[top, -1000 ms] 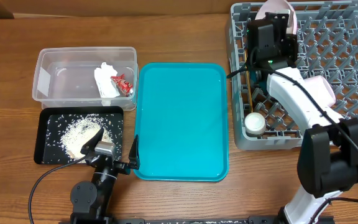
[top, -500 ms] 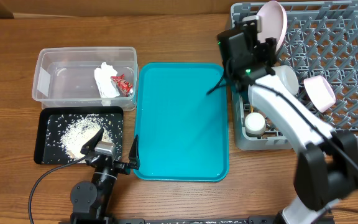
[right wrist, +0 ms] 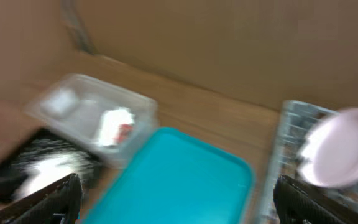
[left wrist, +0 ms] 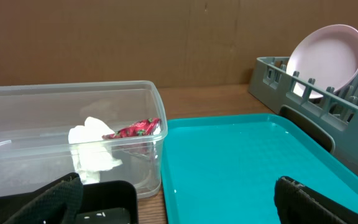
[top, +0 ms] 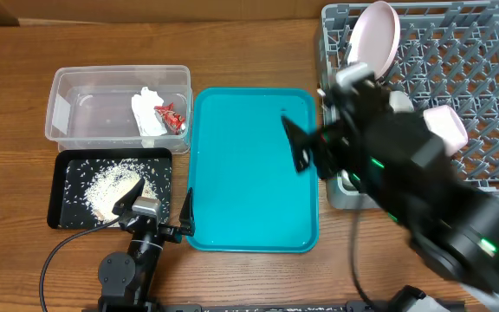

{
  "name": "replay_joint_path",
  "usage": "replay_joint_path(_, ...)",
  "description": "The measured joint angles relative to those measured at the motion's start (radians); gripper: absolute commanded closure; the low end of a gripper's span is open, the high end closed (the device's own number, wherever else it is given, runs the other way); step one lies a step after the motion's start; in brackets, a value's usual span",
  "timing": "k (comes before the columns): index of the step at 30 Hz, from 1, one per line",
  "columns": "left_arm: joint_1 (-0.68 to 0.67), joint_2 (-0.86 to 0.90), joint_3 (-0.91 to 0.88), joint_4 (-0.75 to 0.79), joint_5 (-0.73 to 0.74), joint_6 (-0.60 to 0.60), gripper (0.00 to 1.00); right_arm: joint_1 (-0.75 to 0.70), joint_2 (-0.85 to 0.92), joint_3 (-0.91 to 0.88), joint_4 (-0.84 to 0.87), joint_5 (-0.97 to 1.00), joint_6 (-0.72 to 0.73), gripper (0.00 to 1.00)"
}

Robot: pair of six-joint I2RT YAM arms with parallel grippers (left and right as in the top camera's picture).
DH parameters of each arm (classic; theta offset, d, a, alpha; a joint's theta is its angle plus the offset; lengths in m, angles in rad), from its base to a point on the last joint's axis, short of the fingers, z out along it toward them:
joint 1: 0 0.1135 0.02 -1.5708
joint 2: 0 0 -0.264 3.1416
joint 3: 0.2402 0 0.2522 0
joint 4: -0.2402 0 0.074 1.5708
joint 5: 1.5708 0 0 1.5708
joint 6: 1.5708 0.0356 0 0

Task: Sort waste into correct bins and load items into the dishwasher

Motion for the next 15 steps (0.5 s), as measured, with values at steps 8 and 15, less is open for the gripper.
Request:
replay_joint_path(8,0.0,0.0,0.0,0.0,0.0,0.0,0.0,0.0,-0.094,0.0,-0.215,-0.232,0.013,0.0)
replay_joint_path(15,0.0,0.0,0.0,0.0,0.0,0.0,0.0,0.0,-0.115,0.0,-0.316,-0.265,0.015,0.0)
